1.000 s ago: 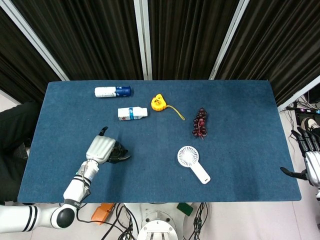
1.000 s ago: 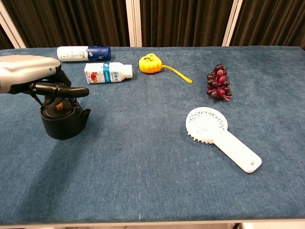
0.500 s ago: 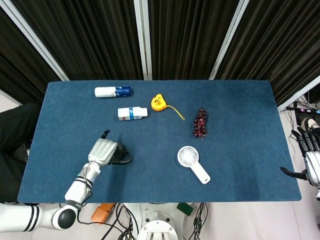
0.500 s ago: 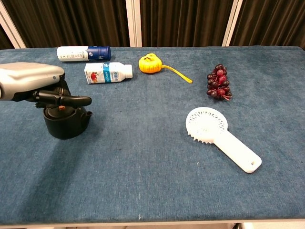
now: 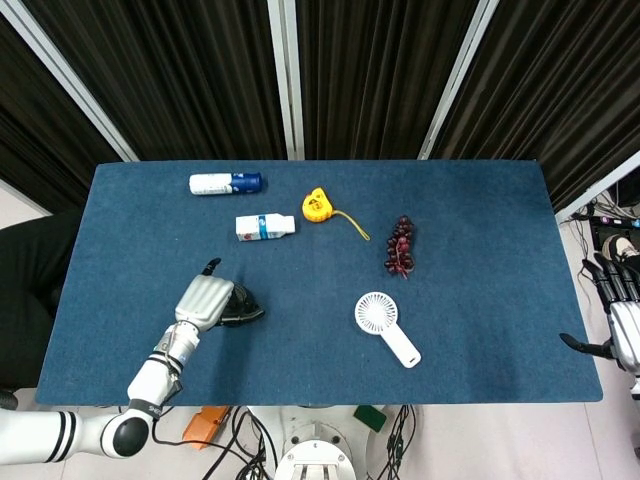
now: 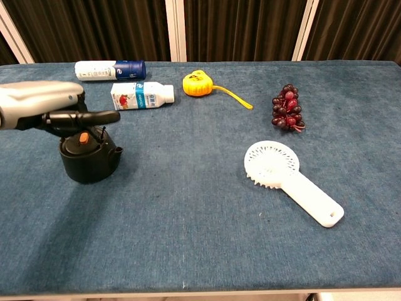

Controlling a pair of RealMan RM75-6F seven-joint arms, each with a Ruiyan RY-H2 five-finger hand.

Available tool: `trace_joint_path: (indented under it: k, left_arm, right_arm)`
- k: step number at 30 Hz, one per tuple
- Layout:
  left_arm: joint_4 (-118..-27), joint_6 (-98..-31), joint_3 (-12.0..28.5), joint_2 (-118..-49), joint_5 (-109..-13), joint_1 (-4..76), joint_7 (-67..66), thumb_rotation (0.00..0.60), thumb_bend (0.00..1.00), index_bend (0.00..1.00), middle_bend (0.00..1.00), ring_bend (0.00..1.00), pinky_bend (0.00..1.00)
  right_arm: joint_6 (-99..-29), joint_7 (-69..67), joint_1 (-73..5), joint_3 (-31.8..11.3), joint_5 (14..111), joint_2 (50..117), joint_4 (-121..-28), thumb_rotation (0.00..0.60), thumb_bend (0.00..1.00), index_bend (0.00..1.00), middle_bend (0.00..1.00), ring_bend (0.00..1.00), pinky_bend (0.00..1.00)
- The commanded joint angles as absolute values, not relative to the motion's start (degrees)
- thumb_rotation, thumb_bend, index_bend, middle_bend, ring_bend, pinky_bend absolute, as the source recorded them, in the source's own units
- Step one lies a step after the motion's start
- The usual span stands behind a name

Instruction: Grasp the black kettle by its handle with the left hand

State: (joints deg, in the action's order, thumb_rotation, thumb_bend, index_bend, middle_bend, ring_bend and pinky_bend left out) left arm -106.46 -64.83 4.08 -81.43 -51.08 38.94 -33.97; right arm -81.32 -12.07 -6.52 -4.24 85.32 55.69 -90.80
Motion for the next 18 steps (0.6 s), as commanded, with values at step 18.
trace_joint_path:
  k: [18]
  left_arm:
    - [-103.32,-71.62,5.84,-80.90,-55.34,35.11,-32.68,0.131,0.02,1.00,1.00,1.00,0.49]
  right_arm:
    - [-83.04,-11.36,-6.01,-4.76,85.52,54.70,-92.09,0.600,0.00,0.00,0.03,0.00,0.00]
